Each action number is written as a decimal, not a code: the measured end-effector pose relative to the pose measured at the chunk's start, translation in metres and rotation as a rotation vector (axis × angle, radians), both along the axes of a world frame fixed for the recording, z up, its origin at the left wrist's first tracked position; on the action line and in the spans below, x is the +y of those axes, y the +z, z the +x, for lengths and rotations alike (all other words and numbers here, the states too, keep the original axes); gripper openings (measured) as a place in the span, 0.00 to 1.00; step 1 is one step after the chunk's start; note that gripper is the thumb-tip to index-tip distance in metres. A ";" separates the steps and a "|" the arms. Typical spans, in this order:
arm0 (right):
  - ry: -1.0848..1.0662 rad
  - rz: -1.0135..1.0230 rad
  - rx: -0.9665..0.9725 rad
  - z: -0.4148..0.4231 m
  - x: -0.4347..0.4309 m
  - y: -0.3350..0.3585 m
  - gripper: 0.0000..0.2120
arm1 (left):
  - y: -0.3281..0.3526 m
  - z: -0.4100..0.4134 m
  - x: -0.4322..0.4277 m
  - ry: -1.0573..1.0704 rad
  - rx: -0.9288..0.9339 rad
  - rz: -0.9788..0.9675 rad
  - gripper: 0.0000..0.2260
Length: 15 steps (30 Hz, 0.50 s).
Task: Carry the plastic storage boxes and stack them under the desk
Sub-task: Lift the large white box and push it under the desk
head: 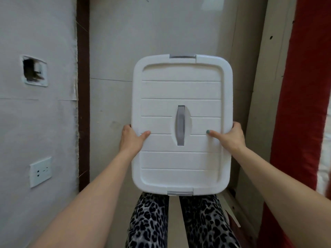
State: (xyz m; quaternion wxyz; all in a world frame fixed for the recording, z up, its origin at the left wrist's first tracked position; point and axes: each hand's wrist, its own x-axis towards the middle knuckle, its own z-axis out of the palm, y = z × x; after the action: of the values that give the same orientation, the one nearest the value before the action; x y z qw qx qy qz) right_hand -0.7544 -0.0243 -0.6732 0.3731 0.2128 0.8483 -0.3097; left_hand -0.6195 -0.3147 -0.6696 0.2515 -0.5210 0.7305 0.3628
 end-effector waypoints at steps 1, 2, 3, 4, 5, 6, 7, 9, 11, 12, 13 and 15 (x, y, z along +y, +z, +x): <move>-0.017 -0.004 -0.001 0.003 0.001 0.018 0.43 | 0.020 0.002 0.001 -0.013 -0.003 -0.010 0.32; -0.033 -0.004 -0.006 0.006 0.002 0.023 0.43 | 0.026 0.002 0.002 -0.023 -0.008 -0.017 0.32; -0.043 0.000 -0.008 0.008 0.004 0.034 0.43 | 0.040 0.003 0.003 -0.033 -0.010 -0.024 0.32; -0.052 -0.001 -0.012 0.012 0.005 0.047 0.43 | 0.054 0.004 0.004 -0.048 -0.012 -0.027 0.32; -0.062 0.001 -0.016 0.015 0.007 0.060 0.43 | 0.070 0.004 0.004 -0.065 -0.014 -0.026 0.32; -0.075 0.001 -0.014 0.019 0.009 0.076 0.43 | 0.086 0.004 0.005 -0.077 -0.013 -0.028 0.32; -0.086 0.000 -0.010 0.022 0.010 0.093 0.43 | 0.103 0.005 0.005 -0.081 -0.008 -0.027 0.32; -0.104 0.001 0.008 0.029 0.012 0.125 0.44 | 0.136 0.008 0.005 -0.087 0.021 -0.024 0.32; -0.119 0.004 0.027 0.035 0.015 0.154 0.44 | 0.165 0.011 0.006 -0.092 0.044 -0.017 0.33; -0.122 0.003 0.038 0.038 0.016 0.169 0.44 | 0.180 0.012 0.006 -0.096 0.054 -0.014 0.33; -0.123 -0.002 0.048 0.040 0.016 0.183 0.45 | 0.193 0.013 0.005 -0.094 0.065 -0.010 0.33; -0.127 -0.024 0.062 0.042 0.018 0.211 0.45 | 0.220 0.014 0.004 -0.073 0.094 0.004 0.33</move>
State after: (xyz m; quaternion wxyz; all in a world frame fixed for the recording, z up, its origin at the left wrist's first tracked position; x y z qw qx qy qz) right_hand -0.7125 -0.0061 -0.4623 0.3287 0.2520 0.8406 -0.3492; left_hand -0.6051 -0.3108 -0.4492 0.2309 -0.4760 0.7593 0.3790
